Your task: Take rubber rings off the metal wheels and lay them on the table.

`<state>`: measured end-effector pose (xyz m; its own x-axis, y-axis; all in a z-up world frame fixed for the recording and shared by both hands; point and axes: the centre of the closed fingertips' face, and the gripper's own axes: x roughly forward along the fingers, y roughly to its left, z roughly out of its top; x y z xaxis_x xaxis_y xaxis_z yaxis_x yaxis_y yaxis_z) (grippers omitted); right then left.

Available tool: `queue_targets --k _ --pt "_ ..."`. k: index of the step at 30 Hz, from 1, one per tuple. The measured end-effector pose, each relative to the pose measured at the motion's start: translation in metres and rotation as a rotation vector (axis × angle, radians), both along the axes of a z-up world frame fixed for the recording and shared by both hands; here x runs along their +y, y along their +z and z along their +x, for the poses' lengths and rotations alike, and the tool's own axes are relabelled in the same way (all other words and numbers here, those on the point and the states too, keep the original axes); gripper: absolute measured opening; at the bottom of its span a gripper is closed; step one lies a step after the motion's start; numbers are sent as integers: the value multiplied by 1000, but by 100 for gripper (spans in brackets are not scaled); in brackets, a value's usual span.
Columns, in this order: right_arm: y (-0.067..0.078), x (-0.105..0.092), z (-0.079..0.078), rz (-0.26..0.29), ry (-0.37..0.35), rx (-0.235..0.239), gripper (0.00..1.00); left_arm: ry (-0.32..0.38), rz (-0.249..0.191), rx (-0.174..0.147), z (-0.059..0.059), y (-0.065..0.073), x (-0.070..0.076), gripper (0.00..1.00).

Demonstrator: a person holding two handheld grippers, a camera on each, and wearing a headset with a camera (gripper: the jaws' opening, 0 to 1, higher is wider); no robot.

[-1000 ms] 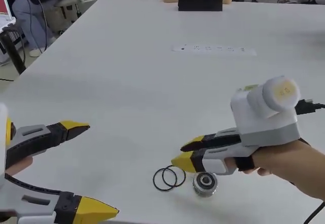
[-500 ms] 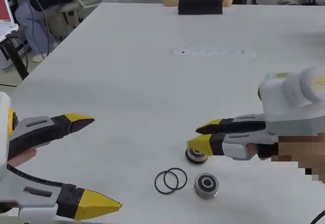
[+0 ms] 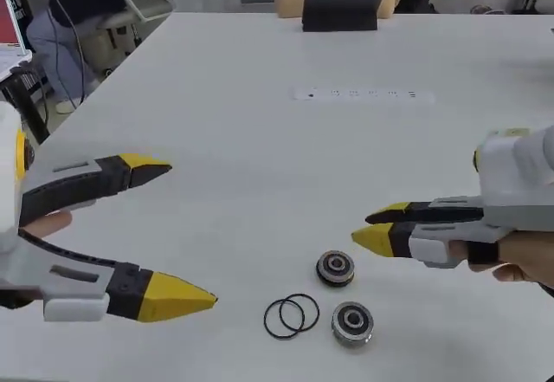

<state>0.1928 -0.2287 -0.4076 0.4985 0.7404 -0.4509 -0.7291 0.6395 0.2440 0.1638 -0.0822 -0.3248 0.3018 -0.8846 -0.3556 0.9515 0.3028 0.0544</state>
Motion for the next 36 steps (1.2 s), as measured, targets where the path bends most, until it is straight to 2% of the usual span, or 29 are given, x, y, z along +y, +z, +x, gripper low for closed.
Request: queue_targets --k 3,7,12,22,26,29,32,36 --pt "-5 -3 0 -6 -5 9 20 -16 -2 -26 6 9 -8 91" --pt "-15 -5 -3 -40 6 17 19 -44 -17 -57 12 22 -23 90" --pt "-25 -5 -7 -75 35 25 19 -87 -19 -93 15 31 -40 87" --pt "-38 -8 -9 -99 47 41 17 -161 -42 -153 26 44 -72 81" --pt "-42 -8 -10 -109 53 45 17 -190 -22 -177 32 43 -88 77" --pt "-45 -7 -12 -116 58 50 16 -210 -23 -181 35 39 -99 73" --pt "-48 -7 -13 -122 66 55 16 -212 6 -201 41 30 -109 66" --pt "-52 -5 -16 -135 80 63 16 -227 6 -193 45 16 -123 61"
